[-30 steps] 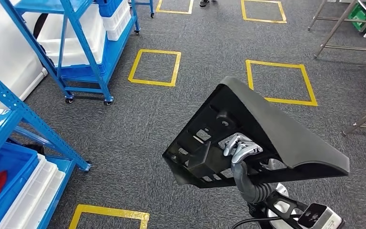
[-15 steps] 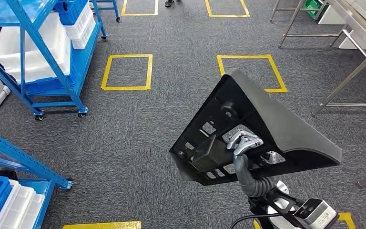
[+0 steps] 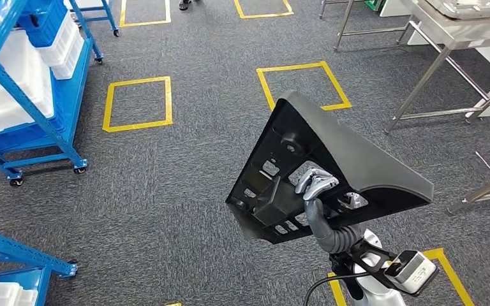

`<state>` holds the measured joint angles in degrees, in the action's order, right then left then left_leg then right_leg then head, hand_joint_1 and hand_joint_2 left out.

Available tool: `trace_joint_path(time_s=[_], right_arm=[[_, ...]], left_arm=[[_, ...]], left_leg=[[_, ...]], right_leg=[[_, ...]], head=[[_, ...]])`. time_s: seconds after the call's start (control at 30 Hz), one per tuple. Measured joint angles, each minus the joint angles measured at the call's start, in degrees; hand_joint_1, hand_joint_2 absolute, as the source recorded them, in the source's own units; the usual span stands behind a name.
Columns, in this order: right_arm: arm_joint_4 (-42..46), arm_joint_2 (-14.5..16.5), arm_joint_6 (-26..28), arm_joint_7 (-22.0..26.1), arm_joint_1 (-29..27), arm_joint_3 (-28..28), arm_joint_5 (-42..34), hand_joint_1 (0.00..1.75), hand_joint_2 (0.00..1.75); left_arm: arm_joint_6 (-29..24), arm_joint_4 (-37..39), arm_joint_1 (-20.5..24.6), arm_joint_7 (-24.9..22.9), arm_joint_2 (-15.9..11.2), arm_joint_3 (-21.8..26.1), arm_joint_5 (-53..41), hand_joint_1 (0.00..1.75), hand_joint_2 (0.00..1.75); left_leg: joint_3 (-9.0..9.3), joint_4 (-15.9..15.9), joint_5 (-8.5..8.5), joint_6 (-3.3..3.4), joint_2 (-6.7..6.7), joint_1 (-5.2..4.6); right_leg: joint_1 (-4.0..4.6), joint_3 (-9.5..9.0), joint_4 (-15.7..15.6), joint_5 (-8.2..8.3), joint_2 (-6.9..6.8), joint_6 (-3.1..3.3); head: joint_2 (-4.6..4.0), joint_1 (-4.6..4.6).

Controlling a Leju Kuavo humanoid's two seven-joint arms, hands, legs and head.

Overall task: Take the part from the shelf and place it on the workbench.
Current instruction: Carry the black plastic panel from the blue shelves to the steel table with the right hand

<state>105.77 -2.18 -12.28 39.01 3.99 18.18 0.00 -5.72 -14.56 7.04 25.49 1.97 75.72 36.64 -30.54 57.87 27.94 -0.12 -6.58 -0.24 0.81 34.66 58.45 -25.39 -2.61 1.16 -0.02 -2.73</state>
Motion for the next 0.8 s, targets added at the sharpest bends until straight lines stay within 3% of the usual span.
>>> trace_joint_path(time_s=[0.03,0.1,0.17,0.2,0.23,0.27,0.3,0.37,0.43,0.5,0.53,0.6,0.63,0.7,0.73,0.77,0.8], right_arm=[[-0.16,-0.02,-0.06,0.00,0.13,0.06,-0.01,1.75,1.75],[-0.56,-0.04,-0.08,0.00,0.98,0.25,-0.02,1.75,1.75],[-1.02,-0.06,0.32,-0.01,1.80,0.43,0.03,1.75,1.75],[-1.21,-0.07,0.61,-0.01,1.90,0.49,0.08,1.75,1.75],[-1.38,-0.09,0.88,-0.02,1.87,0.50,0.15,1.75,1.75],[-1.54,-0.10,1.10,-0.02,1.84,0.50,0.21,1.75,1.75],[-1.66,-0.11,1.23,-0.02,1.82,0.51,0.25,1.75,1.75],[-1.85,-0.13,1.59,-0.02,1.84,0.55,0.42,1.75,1.75],[-1.96,-0.14,2.47,-0.01,1.80,0.68,1.21,1.75,1.75],[-1.99,-0.19,3.60,0.00,1.67,0.89,2.15,1.75,1.75],[-1.99,-0.25,4.04,-0.01,1.57,0.97,2.35,1.75,1.75],[-1.99,-0.42,4.74,0.00,1.46,1.04,2.46,1.75,1.75],[-2.00,-0.51,4.99,0.00,1.38,1.04,2.50,1.75,1.75],[-2.00,-0.67,5.27,0.00,1.06,1.05,2.58,1.75,1.75],[-2.00,-0.73,5.31,0.00,0.77,1.06,2.61,1.75,1.75],[-1.99,-0.78,5.30,0.00,0.45,1.07,2.64,1.75,1.75],[-1.99,-0.84,5.29,-0.01,0.18,1.07,2.68,1.75,1.75]], left_arm=[[-0.18,0.00,0.06,-0.28,0.10,0.01,-0.01,0.00,1.75],[-0.80,0.00,-0.01,-1.02,0.21,0.06,-0.02,0.00,1.75],[-1.29,0.00,-0.38,-1.66,0.22,0.26,-0.03,0.00,1.75],[-1.38,0.00,-0.59,-1.91,0.22,0.36,-0.03,0.00,1.75],[-1.48,0.01,-0.78,-2.17,0.23,0.45,-0.01,0.00,1.75],[-1.58,0.01,-0.90,-2.38,0.23,0.48,-0.01,0.00,1.75],[-1.66,0.02,-0.95,-2.51,0.24,0.49,0.00,0.00,1.75],[-1.75,0.02,-0.89,-2.59,0.23,0.50,-0.01,0.00,1.75],[-1.73,0.02,-0.81,-2.53,0.22,0.49,-0.02,0.00,1.75],[-1.71,0.02,-0.80,-2.48,0.19,0.49,-0.02,0.00,1.75],[-1.70,0.02,-0.80,-2.43,0.16,0.49,-0.02,0.00,1.75],[-1.56,0.02,-0.79,-2.22,0.11,0.50,-0.01,0.00,1.75],[-1.43,0.02,-0.84,-2.10,0.08,0.50,-0.01,0.00,1.75],[-1.16,0.02,-1.02,-1.96,-0.02,0.50,-0.02,0.00,1.75],[-1.06,0.02,-1.07,-1.95,-0.07,0.50,-0.02,0.00,1.75],[-0.97,0.02,-1.08,-1.95,-0.12,0.50,-0.02,0.00,1.75],[-0.92,0.02,-1.06,-1.95,-0.13,0.50,-0.02,0.00,1.75]], left_leg=[[0.13,0.22,0.32,-0.30,0.50,0.06],[-1.13,3.60,2.47,-0.76,3.29,0.23],[-4.78,10.94,5.83,-0.96,5.73,0.39],[-6.68,14.27,6.87,-1.05,6.04,0.43],[-7.91,16.03,6.87,-1.15,6.12,0.48],[-8.11,15.61,5.71,-1.22,6.15,0.57],[-7.25,13.06,3.60,-1.27,6.30,0.72],[-4.11,5.31,-0.45,-1.28,8.12,1.10],[-2.36,1.19,-1.59,-0.97,9.93,1.23],[-2.20,0.88,-1.47,-0.27,9.53,1.05],[-2.08,0.62,-1.61,0.13,8.88,0.99],[-1.82,0.05,-1.87,0.87,7.59,1.01],[-1.75,-0.08,-1.88,1.12,6.93,0.92],[-1.74,-0.12,-1.75,1.36,5.59,0.73],[-1.70,-0.11,-1.65,1.38,4.90,0.68],[-1.62,-0.11,-1.54,1.35,4.22,0.66],[-1.47,-0.11,-1.41,1.27,3.59,0.65]], right_leg=[[-0.20,-0.32,-0.50,0.20,0.63,0.21],[-0.64,-1.03,-1.39,0.62,1.87,0.71],[-0.59,-1.21,-1.50,0.65,3.19,1.00],[-0.56,-1.20,-1.44,0.61,3.94,1.05],[-0.56,-1.21,-1.34,0.57,4.71,1.06],[-0.58,-1.22,-1.19,0.50,5.50,1.00],[-0.63,-1.25,-0.97,0.38,6.28,0.86],[-0.72,-1.10,-0.19,-0.05,7.68,0.35],[-0.90,-0.51,0.47,-0.29,8.85,-0.31],[-1.11,-0.02,0.55,-0.14,9.87,-1.03],[-1.17,0.15,0.78,-0.29,9.33,-1.32],[-1.10,1.61,3.77,-2.17,6.44,-1.86],[-1.12,3.15,6.92,-3.85,4.64,-2.10],[-1.34,6.91,14.15,-6.87,3.25,-2.58],[-1.46,8.00,16.13,-7.17,3.08,-2.72],[-1.54,7.99,15.98,-6.41,2.92,-2.79],[-1.57,6.81,13.63,-4.78,2.62,-2.76]], head=[[0.00,0.00],[0.00,-0.01],[0.00,-0.02],[0.00,-0.02],[0.00,-0.02],[0.00,-0.02],[0.00,-0.02],[0.00,-0.01],[0.00,-0.01],[0.00,-0.01],[0.00,-0.01],[0.00,-0.01],[0.00,0.00],[0.00,0.00],[0.00,0.00],[0.00,0.00],[0.00,0.00]])
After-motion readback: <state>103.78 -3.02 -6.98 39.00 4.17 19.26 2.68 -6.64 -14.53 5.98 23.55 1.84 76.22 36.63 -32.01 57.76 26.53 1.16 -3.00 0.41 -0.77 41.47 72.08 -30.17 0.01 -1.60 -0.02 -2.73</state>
